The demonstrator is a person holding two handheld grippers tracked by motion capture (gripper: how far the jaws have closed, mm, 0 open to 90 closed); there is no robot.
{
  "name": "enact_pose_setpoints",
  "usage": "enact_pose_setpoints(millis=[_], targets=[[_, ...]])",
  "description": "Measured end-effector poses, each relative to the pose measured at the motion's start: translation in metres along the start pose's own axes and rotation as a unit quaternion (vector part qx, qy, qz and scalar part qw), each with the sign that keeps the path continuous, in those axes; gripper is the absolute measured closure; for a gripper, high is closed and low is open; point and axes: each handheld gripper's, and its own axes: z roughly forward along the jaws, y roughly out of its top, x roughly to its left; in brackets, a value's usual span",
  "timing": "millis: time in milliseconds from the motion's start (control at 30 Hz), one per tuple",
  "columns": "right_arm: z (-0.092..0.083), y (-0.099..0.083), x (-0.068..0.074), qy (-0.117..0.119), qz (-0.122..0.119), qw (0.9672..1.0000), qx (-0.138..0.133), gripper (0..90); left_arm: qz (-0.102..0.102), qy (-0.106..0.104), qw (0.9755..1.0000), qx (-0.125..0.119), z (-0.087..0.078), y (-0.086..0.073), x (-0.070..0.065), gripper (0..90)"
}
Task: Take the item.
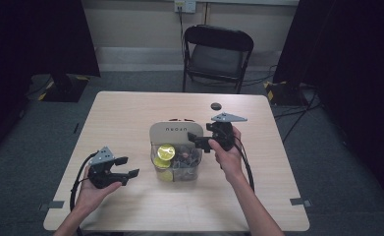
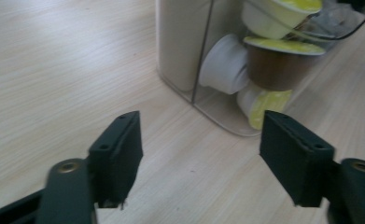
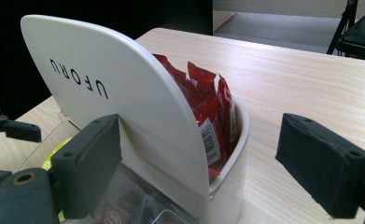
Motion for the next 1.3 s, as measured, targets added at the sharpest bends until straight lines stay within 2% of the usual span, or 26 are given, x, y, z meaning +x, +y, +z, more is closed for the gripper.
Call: enact_pose_setpoints(millis=[133,233,300,367,433,500,767,933,1033,1200,1300], targets=[[-0.001,0.001,0.000,0.000,-0.003,1.0000,-0.002,13.5,0.006,-0.007,0.9999,-0.011,-0.002,0.005,-0.008,31.7],[-0.001,0.002,0.000,0.001,-0.001,1.0000,-0.004,13.5,0.003,-0.017,0.9998,-0.013,-0.002,0.009,-0.012,31.7],[-0.001,0.002,0.000,0.001,-0.001,1.0000,-0.004,13.5,0.010,-0.019,0.9996,-0.016,-0.001,0.013,-0.014,31.9],[-0.001,0.002,0.000,0.000,-0.002,1.0000,-0.003,13.6,0.010,-0.035,0.9992,-0.017,0.000,0.017,-0.016,34.3],[-0.001,0.002,0.001,-0.001,0.000,1.0000,-0.004,13.7,0.017,-0.033,0.9991,-0.018,0.001,0.021,-0.020,35.3],[-0.001,0.002,0.001,0.000,-0.002,1.0000,-0.003,13.8,0.013,-0.042,0.9987,-0.026,0.002,0.025,-0.021,35.3],[0.001,0.001,0.001,0.003,0.001,1.0000,-0.002,13.6,0.033,-0.041,0.9976,-0.045,0.002,0.050,-0.022,37.2],[0.003,0.002,0.003,0.002,-0.010,0.9999,0.001,13.8,0.035,-0.055,0.9963,-0.056,0.011,0.062,-0.025,38.4],[0.003,0.001,0.003,0.000,-0.014,0.9999,0.002,13.9,0.048,-0.057,0.9956,-0.057,0.016,0.067,-0.028,40.6],[0.003,0.001,0.003,0.001,-0.011,0.9999,0.003,13.9,0.041,-0.071,0.9953,-0.051,0.027,0.072,-0.030,41.5],[0.002,0.001,0.003,0.000,-0.010,0.9999,0.004,13.8,0.031,-0.064,0.9960,-0.054,0.032,0.070,-0.031,39.2]])
